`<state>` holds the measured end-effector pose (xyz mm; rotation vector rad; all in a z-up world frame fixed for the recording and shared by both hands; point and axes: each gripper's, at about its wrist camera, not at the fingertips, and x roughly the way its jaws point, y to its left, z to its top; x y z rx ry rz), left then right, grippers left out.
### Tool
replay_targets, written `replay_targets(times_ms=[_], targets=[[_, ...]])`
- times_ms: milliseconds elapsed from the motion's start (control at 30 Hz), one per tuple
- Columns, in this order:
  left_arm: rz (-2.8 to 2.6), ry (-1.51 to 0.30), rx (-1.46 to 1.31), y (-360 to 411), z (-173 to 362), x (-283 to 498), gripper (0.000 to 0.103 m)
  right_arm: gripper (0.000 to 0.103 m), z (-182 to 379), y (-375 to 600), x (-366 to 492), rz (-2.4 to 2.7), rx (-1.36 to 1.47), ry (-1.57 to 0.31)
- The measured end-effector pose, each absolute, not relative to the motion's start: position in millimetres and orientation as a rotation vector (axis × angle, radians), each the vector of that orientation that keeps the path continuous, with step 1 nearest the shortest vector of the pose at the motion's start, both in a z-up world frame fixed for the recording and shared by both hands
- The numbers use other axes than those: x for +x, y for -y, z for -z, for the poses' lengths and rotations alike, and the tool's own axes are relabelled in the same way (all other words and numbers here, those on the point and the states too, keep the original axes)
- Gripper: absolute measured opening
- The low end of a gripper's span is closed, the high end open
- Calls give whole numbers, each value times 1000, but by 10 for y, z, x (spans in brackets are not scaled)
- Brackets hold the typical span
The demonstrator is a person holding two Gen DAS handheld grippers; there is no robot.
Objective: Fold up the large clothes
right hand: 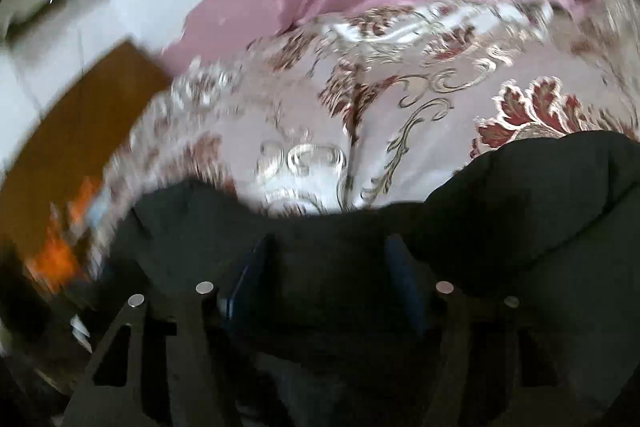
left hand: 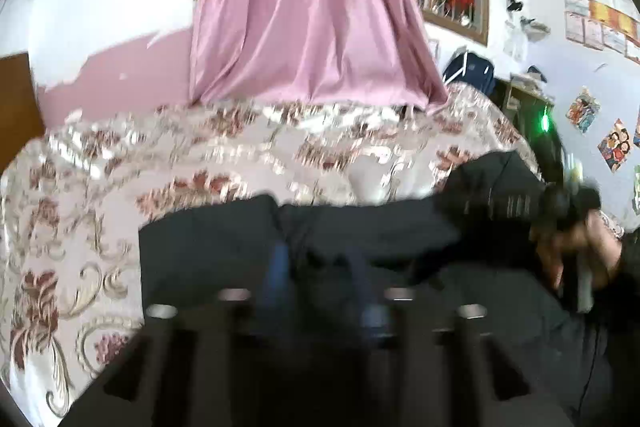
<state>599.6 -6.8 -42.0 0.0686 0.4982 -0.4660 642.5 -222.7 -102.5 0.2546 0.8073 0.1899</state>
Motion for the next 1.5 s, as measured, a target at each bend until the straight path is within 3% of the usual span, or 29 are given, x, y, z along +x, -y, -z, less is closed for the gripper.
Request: replay_targets(times_ms=[33,200,267,433,667,933,1000,1100,1200,1267,1333,1500], targets=[[474,-494,65,135,409,6035,62,56,1037,2166,6371,-191,198,-794],[495,-634,133,563,544,6409,60,56,1034,2034,6159,-209,41,-777],[494,-737,194,724,696,6540,53,56,1035,2074,6142,-222,11,-804],[471,-918,353,1025,1033,6714,53,57,1144,2110,6164,-268,-82,-914],[407,-939,394,1176,1240,6850,55,57,1396,2130,6470,-280,-94,-967],[310,-838,451,1324,1325,6745,56,57,1528,2007,6583,-234,-147,-939],[294,-822,450,1305,1293,6686,59,57,1515,2017,6567,-239,-136,-930],[253,-806,424,1215,1202,6558,71,59,1449,2037,6465,-251,-121,-876],[291,-852,309,998,1053,6401,81,75,1331,2058,6274,-280,-94,-821],[322,-848,226,812,924,6232,87,93,1276,2031,6169,-279,-114,-800],[335,-838,162,658,828,6079,88,98,1200,1943,5994,-231,-183,-757],[356,-859,-50,257,572,5755,94,98,947,1957,5656,-169,-205,-700]])
